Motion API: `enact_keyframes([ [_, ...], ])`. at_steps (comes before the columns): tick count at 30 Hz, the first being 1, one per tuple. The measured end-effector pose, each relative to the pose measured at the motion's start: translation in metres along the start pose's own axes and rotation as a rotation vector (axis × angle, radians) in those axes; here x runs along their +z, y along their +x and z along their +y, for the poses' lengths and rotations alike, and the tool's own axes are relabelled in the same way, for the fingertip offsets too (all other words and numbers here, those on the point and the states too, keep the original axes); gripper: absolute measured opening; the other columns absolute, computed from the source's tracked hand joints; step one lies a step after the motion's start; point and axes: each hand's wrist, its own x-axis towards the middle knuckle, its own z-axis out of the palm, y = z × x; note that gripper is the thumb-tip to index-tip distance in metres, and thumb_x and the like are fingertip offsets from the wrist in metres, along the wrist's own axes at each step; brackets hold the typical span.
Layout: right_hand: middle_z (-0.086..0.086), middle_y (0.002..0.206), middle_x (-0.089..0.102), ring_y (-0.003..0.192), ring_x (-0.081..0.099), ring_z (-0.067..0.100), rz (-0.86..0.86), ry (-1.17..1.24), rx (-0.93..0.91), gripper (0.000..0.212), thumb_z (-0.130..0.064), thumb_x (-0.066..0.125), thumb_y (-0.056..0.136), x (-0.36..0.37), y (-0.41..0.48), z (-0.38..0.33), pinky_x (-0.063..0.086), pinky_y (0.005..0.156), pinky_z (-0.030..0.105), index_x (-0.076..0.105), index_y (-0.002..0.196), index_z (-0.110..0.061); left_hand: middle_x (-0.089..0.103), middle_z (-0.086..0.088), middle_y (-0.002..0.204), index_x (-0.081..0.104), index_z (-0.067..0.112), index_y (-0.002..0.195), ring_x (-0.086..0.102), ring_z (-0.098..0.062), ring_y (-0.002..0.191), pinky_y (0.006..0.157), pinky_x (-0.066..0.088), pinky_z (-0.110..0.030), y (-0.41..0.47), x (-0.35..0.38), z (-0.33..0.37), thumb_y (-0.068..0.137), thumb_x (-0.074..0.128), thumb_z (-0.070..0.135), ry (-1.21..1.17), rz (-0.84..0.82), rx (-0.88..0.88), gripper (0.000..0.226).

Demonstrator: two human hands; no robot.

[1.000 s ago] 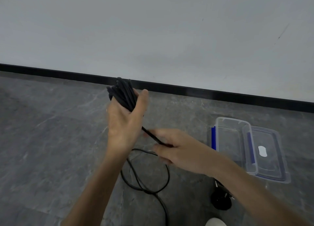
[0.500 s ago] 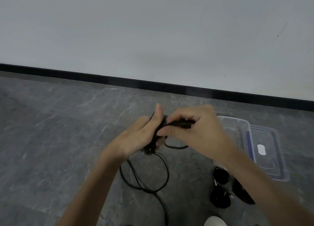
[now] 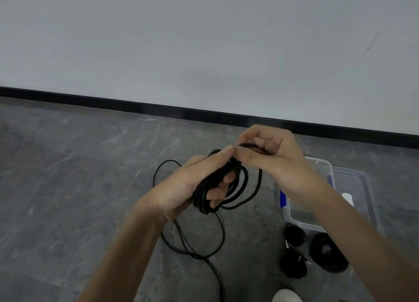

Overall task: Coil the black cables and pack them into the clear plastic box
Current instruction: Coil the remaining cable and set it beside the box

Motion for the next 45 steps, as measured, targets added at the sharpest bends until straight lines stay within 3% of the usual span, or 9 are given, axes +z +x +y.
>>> enact_keyframes([
  [11, -0.002, 0.079, 0.069, 0.079, 0.065, 0.01, -0.026, 0.011, 0.06, 0.025, -0.02, 0.065, 0.079, 0.003, -0.001, -0.001, 0.051, 0.075, 0.02, 0.064, 0.096, -0.003, 0.04, 0.006, 0.046, 0.05, 0.02, 0.066, 0.039, -0.01, 0.043, 0.053, 0.038, -0.02, -0.002, -0.001, 0.0, 0.087, 0.044, 0.057, -0.001, 0.023, 0.035, 0.044],
  [15, 0.004, 0.082, 0.065, 0.081, 0.062, 0.022, -0.071, -0.087, 0.057, 0.028, -0.035, 0.065, 0.087, 0.007, -0.001, -0.001, 0.051, 0.074, 0.028, 0.066, 0.103, -0.012, 0.04, 0.006, 0.046, 0.051, 0.02, 0.067, 0.039, -0.01, 0.043, 0.052, 0.039, -0.019, -0.003, 0.003, 0.002, 0.086, 0.045, 0.056, -0.039, -0.006, 0.054, 0.042],
  [19, 0.001, 0.106, 0.07, 0.099, 0.066, 0.009, -0.095, -0.112, 0.06, 0.035, -0.037, 0.047, 0.091, 0.015, -0.003, -0.003, 0.05, 0.084, 0.018, 0.061, 0.119, -0.02, 0.037, 0.001, 0.049, 0.052, -0.001, 0.079, 0.038, -0.007, 0.041, 0.051, 0.039, -0.019, -0.001, 0.001, 0.002, 0.086, 0.046, 0.056, -0.069, 0.01, 0.066, 0.058],
  [25, -0.006, 0.062, 0.063, 0.058, 0.066, 0.005, 0.098, -0.203, -0.017, 0.033, -0.046, 0.04, 0.094, 0.036, -0.001, 0.005, 0.054, 0.054, 0.021, 0.062, 0.086, -0.024, 0.042, 0.006, 0.049, 0.055, 0.016, 0.072, 0.045, -0.011, 0.047, 0.058, 0.042, -0.019, -0.001, 0.005, 0.003, 0.086, 0.05, 0.046, -0.185, -0.007, 0.087, 0.033],
  [29, -0.005, 0.046, 0.054, 0.038, 0.059, 0.006, 0.129, -0.013, 0.035, 0.056, -0.049, 0.038, 0.082, 0.037, -0.003, 0.0, 0.045, 0.034, 0.018, 0.054, 0.083, 0.005, 0.047, 0.006, 0.057, 0.056, 0.015, 0.079, 0.05, -0.01, 0.055, 0.063, 0.043, -0.021, 0.0, 0.007, 0.003, 0.085, 0.056, 0.035, -0.267, -0.058, 0.067, 0.021],
  [31, 0.0, 0.043, 0.055, 0.035, 0.058, 0.009, 0.138, 0.036, 0.046, 0.063, -0.048, 0.036, 0.085, 0.038, -0.003, -0.002, 0.042, 0.032, 0.018, 0.053, 0.082, 0.013, 0.05, 0.006, 0.059, 0.054, 0.012, 0.081, 0.051, -0.01, 0.057, 0.064, 0.045, -0.021, 0.0, 0.008, 0.003, 0.084, 0.058, 0.031, -0.289, -0.084, 0.062, 0.02],
  [37, 0.004, 0.036, 0.051, 0.031, 0.052, 0.013, 0.292, 0.02, 0.03, 0.065, -0.041, 0.034, 0.097, 0.039, -0.003, 0.002, 0.039, 0.032, 0.018, 0.052, 0.062, 0.011, 0.052, 0.005, 0.061, 0.054, 0.008, 0.084, 0.052, -0.01, 0.06, 0.066, 0.046, -0.021, 0.0, 0.011, 0.003, 0.082, 0.06, 0.025, -0.325, -0.121, 0.042, 0.018],
  [40, 0.012, 0.041, 0.05, 0.034, 0.051, 0.024, 0.375, -0.111, -0.071, 0.07, -0.042, 0.032, 0.101, 0.037, -0.001, 0.014, 0.038, 0.036, 0.025, 0.051, 0.059, 0.011, 0.049, 0.005, 0.056, 0.055, 0.01, 0.079, 0.05, -0.011, 0.055, 0.062, 0.046, -0.019, 0.002, 0.017, 0.005, 0.085, 0.061, 0.022, -0.343, -0.067, 0.05, 0.015],
  [45, 0.004, 0.039, 0.041, 0.035, 0.041, 0.028, 0.436, -0.183, -0.127, 0.062, -0.034, 0.031, 0.099, 0.033, 0.002, 0.021, 0.033, 0.035, 0.039, 0.042, 0.049, 0.001, 0.04, 0.006, 0.046, 0.053, 0.013, 0.069, 0.041, -0.01, 0.045, 0.053, 0.041, -0.018, 0.007, 0.029, 0.005, 0.087, 0.052, 0.036, -0.318, 0.058, 0.068, 0.03],
])
